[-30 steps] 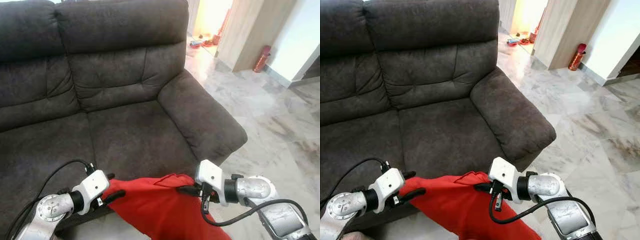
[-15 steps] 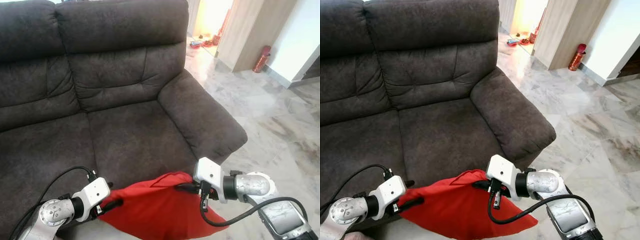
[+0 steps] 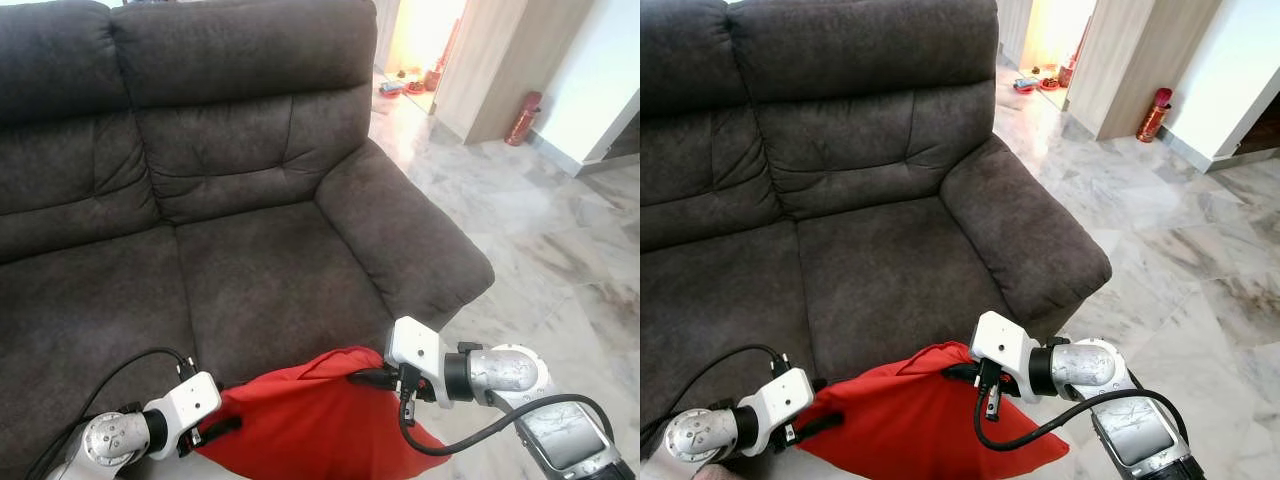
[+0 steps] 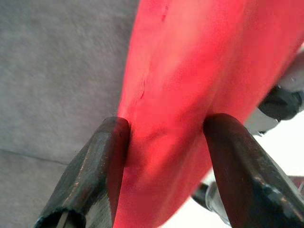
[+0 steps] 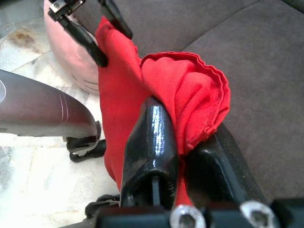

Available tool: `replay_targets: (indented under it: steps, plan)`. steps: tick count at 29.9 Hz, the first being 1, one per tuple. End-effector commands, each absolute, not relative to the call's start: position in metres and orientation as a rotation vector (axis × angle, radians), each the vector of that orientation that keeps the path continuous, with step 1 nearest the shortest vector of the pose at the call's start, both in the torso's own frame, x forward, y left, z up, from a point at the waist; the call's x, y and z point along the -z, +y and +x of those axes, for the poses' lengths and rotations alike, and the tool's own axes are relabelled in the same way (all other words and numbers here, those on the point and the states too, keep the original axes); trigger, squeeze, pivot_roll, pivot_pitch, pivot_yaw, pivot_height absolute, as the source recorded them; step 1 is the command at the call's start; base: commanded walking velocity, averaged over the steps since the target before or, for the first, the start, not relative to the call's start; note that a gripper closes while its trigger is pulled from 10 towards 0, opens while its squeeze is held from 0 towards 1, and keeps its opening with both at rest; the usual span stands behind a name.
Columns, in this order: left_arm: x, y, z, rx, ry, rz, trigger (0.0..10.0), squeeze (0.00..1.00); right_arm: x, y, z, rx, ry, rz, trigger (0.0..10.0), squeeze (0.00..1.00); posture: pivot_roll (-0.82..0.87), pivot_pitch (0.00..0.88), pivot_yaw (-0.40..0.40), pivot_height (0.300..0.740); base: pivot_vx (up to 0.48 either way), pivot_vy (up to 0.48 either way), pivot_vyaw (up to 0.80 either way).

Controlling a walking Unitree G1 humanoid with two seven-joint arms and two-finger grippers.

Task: Move the pillow to the sofa from floor

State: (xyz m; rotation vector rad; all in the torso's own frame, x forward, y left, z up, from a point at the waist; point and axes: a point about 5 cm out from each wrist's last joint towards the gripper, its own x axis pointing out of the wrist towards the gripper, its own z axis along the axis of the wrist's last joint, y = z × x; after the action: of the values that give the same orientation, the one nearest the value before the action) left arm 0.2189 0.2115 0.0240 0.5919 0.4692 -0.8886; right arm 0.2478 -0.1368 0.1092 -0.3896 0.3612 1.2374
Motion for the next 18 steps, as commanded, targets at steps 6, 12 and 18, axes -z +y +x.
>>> replay_targets:
  steps: [6, 12, 18]
  plan:
    - [-0.011, 0.213, 0.213, 0.865, 0.495, 0.610, 10.0, 0.00, -0.143, -0.126, 0.247, -1.302, 0.203, -0.426, 10.0, 0.00, 0.14, 0.013, -0.096, 0.740, 0.000, 0.000, 0.00]
    - [-0.009, 0.216, 0.212, 0.860, 0.492, 0.634, 10.0, 0.00, -0.140, -0.136, 0.240, -1.341, 0.248, -0.463, 10.0, 0.00, 0.14, 0.027, -0.100, 0.740, 0.000, 0.000, 0.00]
    - [-0.009, 0.216, 0.213, 0.857, 0.484, 0.640, 10.0, 0.00, -0.140, -0.142, 0.235, -1.367, 0.272, -0.469, 10.0, 0.00, 0.14, 0.031, -0.101, 0.740, 0.000, 0.000, 0.00]
